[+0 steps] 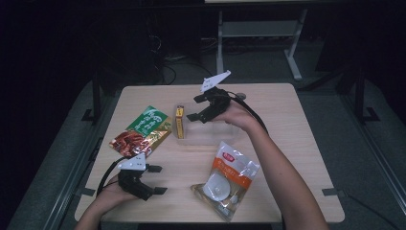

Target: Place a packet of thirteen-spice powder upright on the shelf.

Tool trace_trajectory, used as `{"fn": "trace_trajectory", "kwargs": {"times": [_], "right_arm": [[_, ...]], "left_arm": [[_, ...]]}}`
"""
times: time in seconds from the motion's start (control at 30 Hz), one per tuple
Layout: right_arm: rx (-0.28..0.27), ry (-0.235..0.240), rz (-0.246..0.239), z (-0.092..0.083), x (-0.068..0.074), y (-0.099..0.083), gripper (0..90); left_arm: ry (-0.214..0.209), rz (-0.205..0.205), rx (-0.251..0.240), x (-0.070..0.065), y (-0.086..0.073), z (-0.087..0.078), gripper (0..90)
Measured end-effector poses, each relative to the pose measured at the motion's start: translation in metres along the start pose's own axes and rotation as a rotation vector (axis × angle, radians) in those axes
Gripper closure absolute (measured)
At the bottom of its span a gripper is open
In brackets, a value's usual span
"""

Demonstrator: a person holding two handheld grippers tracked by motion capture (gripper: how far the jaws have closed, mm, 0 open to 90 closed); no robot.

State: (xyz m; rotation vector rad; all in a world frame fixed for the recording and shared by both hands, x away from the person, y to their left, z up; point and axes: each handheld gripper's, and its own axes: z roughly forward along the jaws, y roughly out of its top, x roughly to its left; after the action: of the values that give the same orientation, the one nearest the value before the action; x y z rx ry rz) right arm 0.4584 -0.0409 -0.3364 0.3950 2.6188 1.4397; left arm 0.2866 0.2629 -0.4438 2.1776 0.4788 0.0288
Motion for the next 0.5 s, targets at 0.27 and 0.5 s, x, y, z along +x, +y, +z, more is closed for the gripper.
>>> {"fn": "trace_trajectory", "kwargs": {"times": [0.27, 0.5], "right_arm": [[-0.026, -0.028, 0.024, -0.029, 0.016, -0.025, 15.0], [-0.022, -0.110, 0.080, -0.050, 0.033, -0.048, 14.7]], "left_arm": [[0.012, -0.007, -0.014, 0.006, 0.013, 0.004, 16.9], [0.033, 0.002, -0.007, 0.011, 0.022, 0.008, 17.3]]}}
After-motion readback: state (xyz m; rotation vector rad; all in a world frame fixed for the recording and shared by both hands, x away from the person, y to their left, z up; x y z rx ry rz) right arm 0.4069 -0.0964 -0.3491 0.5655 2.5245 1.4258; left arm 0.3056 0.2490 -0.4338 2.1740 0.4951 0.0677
